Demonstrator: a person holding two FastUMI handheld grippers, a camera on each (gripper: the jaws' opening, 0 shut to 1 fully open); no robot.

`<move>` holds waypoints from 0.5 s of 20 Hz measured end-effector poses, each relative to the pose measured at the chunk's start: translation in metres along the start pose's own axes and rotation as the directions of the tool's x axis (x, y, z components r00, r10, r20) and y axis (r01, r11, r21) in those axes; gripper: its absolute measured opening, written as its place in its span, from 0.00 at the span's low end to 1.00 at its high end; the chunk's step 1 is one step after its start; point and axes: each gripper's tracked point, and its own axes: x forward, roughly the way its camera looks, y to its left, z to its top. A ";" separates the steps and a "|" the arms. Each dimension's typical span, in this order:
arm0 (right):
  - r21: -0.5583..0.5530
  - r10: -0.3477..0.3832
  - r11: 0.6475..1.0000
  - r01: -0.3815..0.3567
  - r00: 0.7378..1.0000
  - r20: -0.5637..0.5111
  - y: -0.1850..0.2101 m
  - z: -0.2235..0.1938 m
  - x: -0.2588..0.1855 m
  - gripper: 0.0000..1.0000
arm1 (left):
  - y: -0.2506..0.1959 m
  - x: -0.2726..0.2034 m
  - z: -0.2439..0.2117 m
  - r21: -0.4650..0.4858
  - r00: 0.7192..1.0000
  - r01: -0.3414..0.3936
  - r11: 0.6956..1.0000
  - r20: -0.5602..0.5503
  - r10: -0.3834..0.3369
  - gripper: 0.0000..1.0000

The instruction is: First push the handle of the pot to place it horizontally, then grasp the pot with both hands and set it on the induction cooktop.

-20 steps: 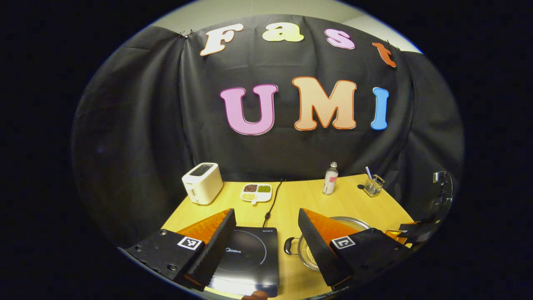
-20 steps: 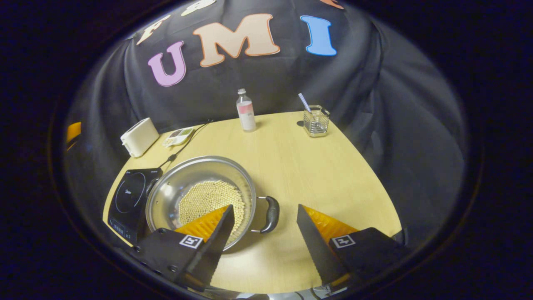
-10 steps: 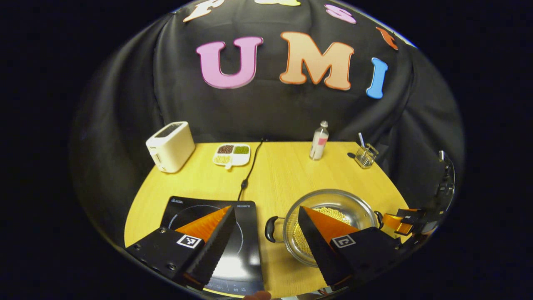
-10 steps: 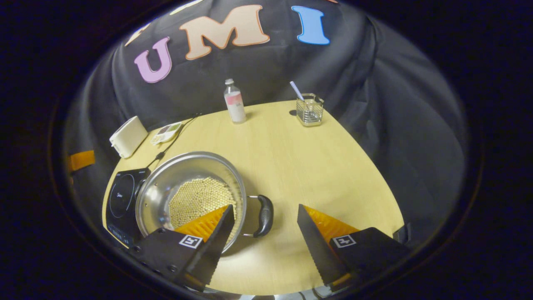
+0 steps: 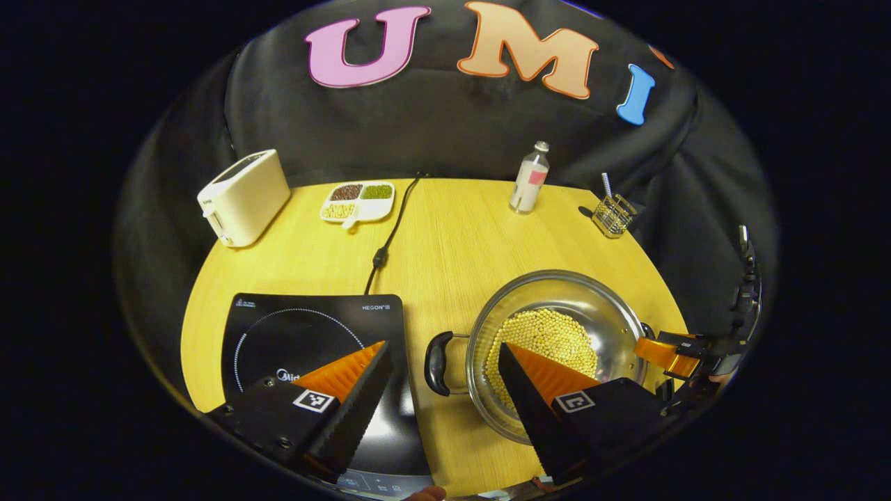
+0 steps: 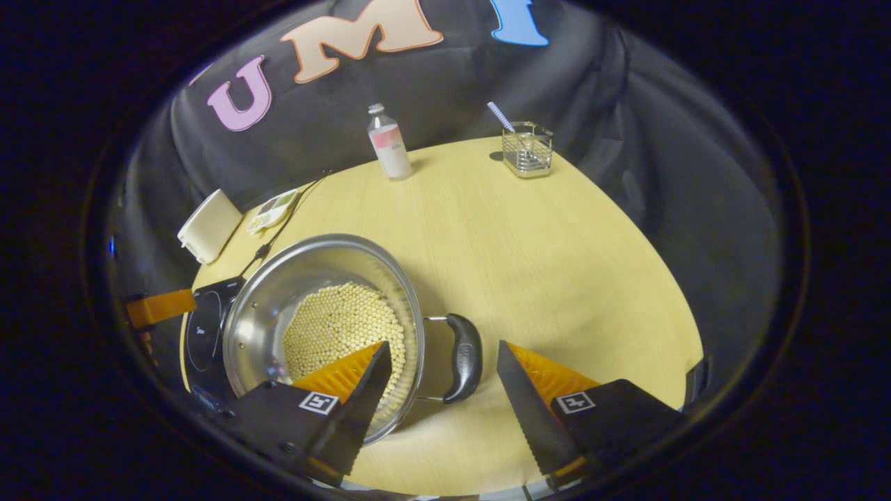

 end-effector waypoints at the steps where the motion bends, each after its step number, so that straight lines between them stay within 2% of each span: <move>1: 0.001 -0.001 1.000 0.001 1.000 -0.008 -0.001 -0.001 0.003 0.97 | 0.002 0.005 -0.004 -0.007 1.000 0.000 1.000 -0.016 0.000 0.99; 10: 0.022 0.005 1.000 -0.003 0.996 -0.092 0.001 -0.018 0.016 0.96 | 0.005 0.038 -0.032 -0.043 0.992 -0.010 0.999 -0.123 0.004 0.97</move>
